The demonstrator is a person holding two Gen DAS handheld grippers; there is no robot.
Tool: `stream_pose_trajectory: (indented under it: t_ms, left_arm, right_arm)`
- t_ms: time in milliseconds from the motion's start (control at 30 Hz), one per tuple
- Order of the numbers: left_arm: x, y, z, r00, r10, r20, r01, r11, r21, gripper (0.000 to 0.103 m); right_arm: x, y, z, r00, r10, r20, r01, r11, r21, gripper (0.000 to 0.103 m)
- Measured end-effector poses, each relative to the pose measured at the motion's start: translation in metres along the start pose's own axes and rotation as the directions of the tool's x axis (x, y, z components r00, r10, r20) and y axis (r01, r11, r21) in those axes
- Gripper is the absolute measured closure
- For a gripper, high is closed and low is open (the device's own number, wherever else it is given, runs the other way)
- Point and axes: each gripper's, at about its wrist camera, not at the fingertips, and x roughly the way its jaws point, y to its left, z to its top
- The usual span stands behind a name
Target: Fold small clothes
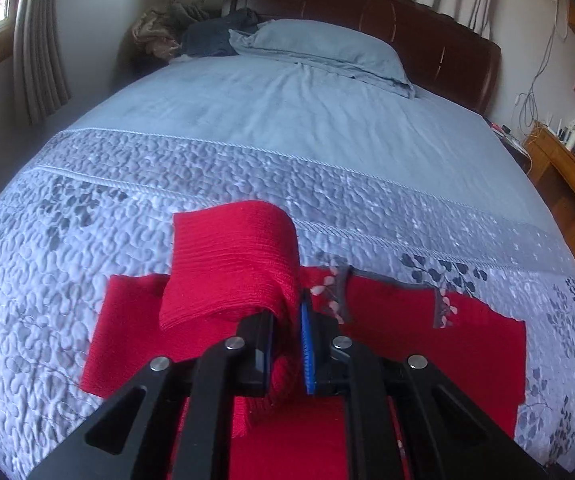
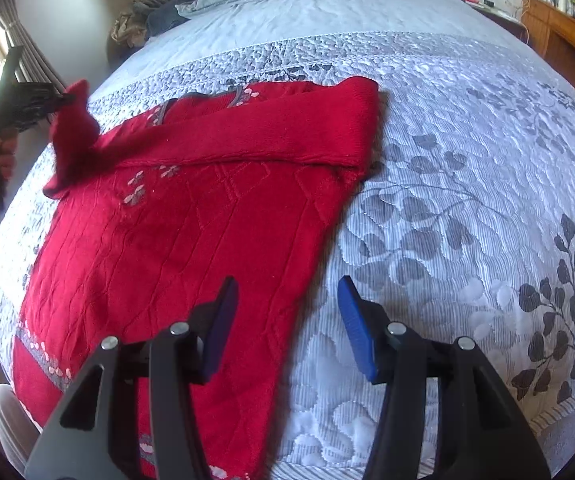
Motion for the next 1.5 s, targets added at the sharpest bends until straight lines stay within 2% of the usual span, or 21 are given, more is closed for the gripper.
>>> stream_pose_trajectory:
  t_ms: [100, 267, 367, 433, 500, 533, 567, 633, 733, 800, 833, 967, 1033, 1100, 1167, 1267, 1367, 1467, 1500]
  left_arm:
    - [0.011, -0.027, -0.009, 0.999, -0.032, -0.008, 0.032, 0.999, 0.000, 0.092]
    - [0.030, -0.063, -0.024, 0.999, -0.044, -0.023, 0.045, 0.998, 0.033, 0.091]
    - [0.054, -0.074, -0.040, 0.992, -0.055, -0.115, 0.061, 0.997, 0.052, 0.089]
    - [0.070, -0.076, -0.052, 0.977, -0.067, -0.201, 0.082, 0.994, 0.065, 0.088]
    - [0.068, -0.072, -0.064, 0.960, -0.120, -0.253, 0.139, 0.989, 0.055, 0.088]
    - [0.061, -0.069, -0.067, 0.958, -0.140, -0.251, 0.157, 0.986, 0.049, 0.083]
    - [0.050, -0.063, -0.070, 0.955, -0.175, -0.241, 0.191, 0.981, 0.042, 0.071]
    - [0.022, -0.047, -0.071, 0.955, -0.221, -0.199, 0.235, 0.971, 0.047, 0.056]
    - [-0.003, -0.015, -0.062, 0.976, -0.170, -0.140, 0.183, 0.979, 0.088, 0.056]
    - [0.002, 0.015, -0.050, 0.988, -0.078, -0.137, 0.089, 0.993, 0.072, 0.056]
    - [0.009, 0.033, -0.045, 0.988, -0.029, -0.152, 0.037, 0.998, 0.050, 0.058]
    - [0.046, 0.078, -0.033, 0.968, 0.082, -0.239, -0.078, 0.997, 0.025, 0.061]
    - [0.066, 0.095, -0.036, 0.951, 0.089, -0.298, -0.087, 0.996, 0.018, 0.062]
    - [0.085, 0.106, -0.043, 0.932, 0.064, -0.356, -0.067, 0.998, 0.006, 0.063]
    - [0.090, 0.108, -0.046, 0.934, 0.061, -0.351, -0.060, 0.998, 0.013, 0.063]
    - [0.093, 0.098, -0.046, 0.927, 0.106, -0.360, -0.083, 0.994, 0.077, 0.063]
    - [0.097, 0.100, -0.043, 0.921, 0.094, -0.378, -0.075, 0.995, 0.064, 0.063]
    - [0.099, 0.104, -0.041, 0.923, 0.069, -0.380, -0.051, 0.997, 0.056, 0.063]
    - [0.099, 0.105, -0.041, 0.924, 0.059, -0.378, -0.042, 0.998, 0.053, 0.063]
  right_arm:
    - [-0.002, -0.006, -0.001, 1.000, 0.004, 0.006, -0.004, 1.000, 0.011, 0.051]
    - [-0.002, -0.012, -0.003, 1.000, 0.022, 0.004, -0.023, 1.000, 0.022, 0.051]
    - [0.001, -0.016, -0.005, 1.000, 0.031, -0.006, -0.030, 0.999, 0.035, 0.051]
    - [0.003, -0.017, -0.005, 0.999, 0.038, -0.012, -0.038, 0.998, 0.042, 0.051]
    - [0.005, -0.017, -0.007, 0.999, 0.034, -0.016, -0.033, 0.999, 0.038, 0.051]
    - [0.007, -0.016, -0.007, 0.999, 0.025, -0.022, -0.024, 0.999, 0.032, 0.051]
    - [0.008, -0.016, -0.009, 0.999, 0.021, -0.026, -0.020, 0.999, 0.027, 0.051]
    - [0.010, -0.013, -0.010, 0.999, 0.020, -0.032, -0.019, 1.000, 0.020, 0.051]
    - [0.013, -0.006, -0.011, 0.999, 0.011, -0.038, -0.011, 1.000, 0.005, 0.051]
    - [0.014, 0.004, -0.009, 0.999, 0.008, -0.040, -0.009, 1.000, -0.012, 0.051]
    - [0.015, 0.008, -0.008, 0.999, 0.011, -0.043, -0.012, 1.000, -0.020, 0.051]
    - [0.020, 0.034, -0.004, 0.997, 0.030, -0.067, -0.034, 0.998, -0.060, 0.051]
    - [0.025, 0.051, 0.002, 0.996, 0.026, -0.084, -0.033, 0.995, -0.089, 0.051]
    - [0.031, 0.067, 0.013, 0.994, 0.019, -0.104, -0.031, 0.993, -0.113, 0.051]
    - [0.034, 0.084, 0.030, 0.994, 0.018, -0.105, -0.033, 0.989, -0.147, 0.051]
    - [0.045, 0.115, 0.067, 0.992, 0.008, -0.125, -0.034, 0.977, -0.208, 0.051]
    - [0.071, 0.147, 0.112, 0.980, 0.011, -0.199, -0.056, 0.973, -0.225, 0.051]
    - [0.099, 0.170, 0.150, 0.961, 0.019, -0.276, -0.078, 0.976, -0.204, 0.051]
    - [0.107, 0.177, 0.161, 0.958, -0.001, -0.286, -0.061, 0.977, -0.205, 0.051]
